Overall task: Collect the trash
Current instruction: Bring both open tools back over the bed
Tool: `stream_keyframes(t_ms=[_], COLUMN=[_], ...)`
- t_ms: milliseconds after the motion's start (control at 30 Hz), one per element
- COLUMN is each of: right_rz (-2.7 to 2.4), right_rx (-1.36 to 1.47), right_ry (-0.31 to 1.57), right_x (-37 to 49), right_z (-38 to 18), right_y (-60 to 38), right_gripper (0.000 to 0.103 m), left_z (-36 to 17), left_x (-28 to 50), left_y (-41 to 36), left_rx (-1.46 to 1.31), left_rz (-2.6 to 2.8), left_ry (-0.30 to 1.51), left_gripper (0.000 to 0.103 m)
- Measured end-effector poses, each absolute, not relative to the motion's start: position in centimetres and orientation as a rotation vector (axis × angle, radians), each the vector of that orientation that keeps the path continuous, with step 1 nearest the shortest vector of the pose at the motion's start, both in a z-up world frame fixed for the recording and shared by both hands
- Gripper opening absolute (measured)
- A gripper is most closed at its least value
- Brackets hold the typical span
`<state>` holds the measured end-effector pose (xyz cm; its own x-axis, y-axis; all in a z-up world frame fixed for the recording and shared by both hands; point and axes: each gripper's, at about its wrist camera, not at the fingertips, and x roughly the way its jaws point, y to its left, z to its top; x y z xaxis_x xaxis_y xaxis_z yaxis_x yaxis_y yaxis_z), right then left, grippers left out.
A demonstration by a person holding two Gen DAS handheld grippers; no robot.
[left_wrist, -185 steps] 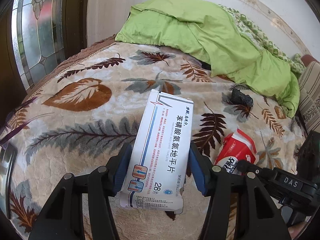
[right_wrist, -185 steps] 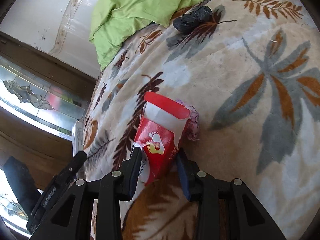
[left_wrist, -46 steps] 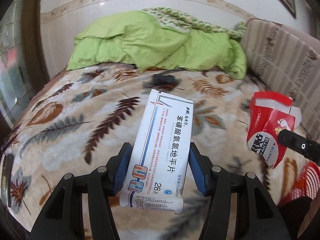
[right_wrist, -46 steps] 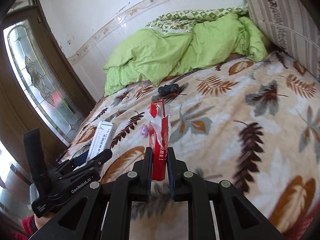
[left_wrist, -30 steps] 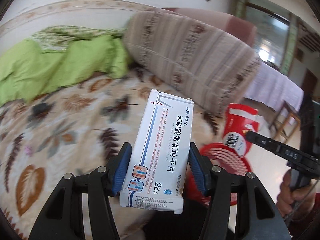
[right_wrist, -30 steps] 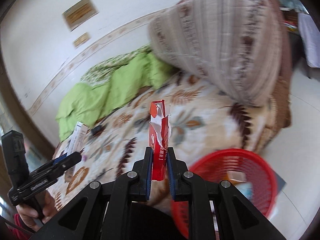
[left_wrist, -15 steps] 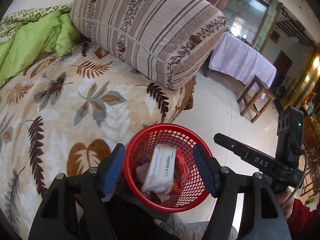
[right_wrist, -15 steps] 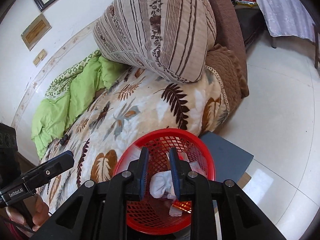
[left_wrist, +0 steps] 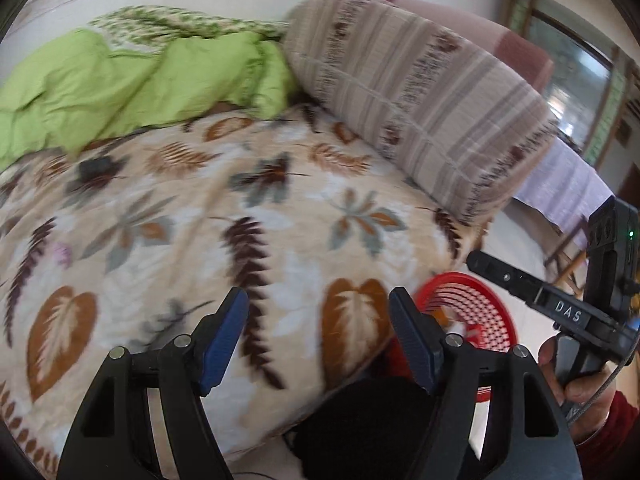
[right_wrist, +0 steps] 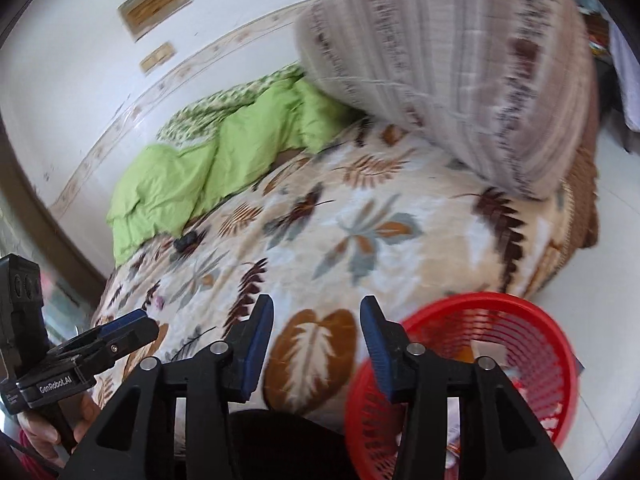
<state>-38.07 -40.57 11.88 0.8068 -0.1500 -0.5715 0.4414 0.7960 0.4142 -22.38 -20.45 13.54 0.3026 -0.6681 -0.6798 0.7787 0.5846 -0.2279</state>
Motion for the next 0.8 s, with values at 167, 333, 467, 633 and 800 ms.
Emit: stream_keyframes(t_ms=[167,333,467,633,800], right_rz=[-0.235,-0.161,-0.117,-0.052,-0.043], right_rx=[0.494,0.414,0.350,0.363,0.450], right_ry=[0.582,0.615,0.636,0.613,0.633], right_x=[-30.9,-23.6,-19.2,-18.7,-18.3], right_z=[12.1,11.1,9.1,8.6,7.7], right_y=[-36.9,-32.7,-29.5,-28.9,-30.4], right_gripper=[0.049,0.049,0.049,0.049,0.049], left_z=[12.5,11.7,10.9,9.6,7.6], left_x=[-18.0,-13.4,-9.7,-5.7,-0.8], left_y=[-14.3,-8.2,-4.1,-2.5,-5.4], left_rx=[0.067,-0.035,-0.102,-0.147,-0.154], left_rz=[-0.820,-0.653,-0.524,-0.431,-0.407], left_ry=[0.848,0.869,0.883,0.914,0.956], left_gripper=[0.072,0.072,0.072,0.072,0.066])
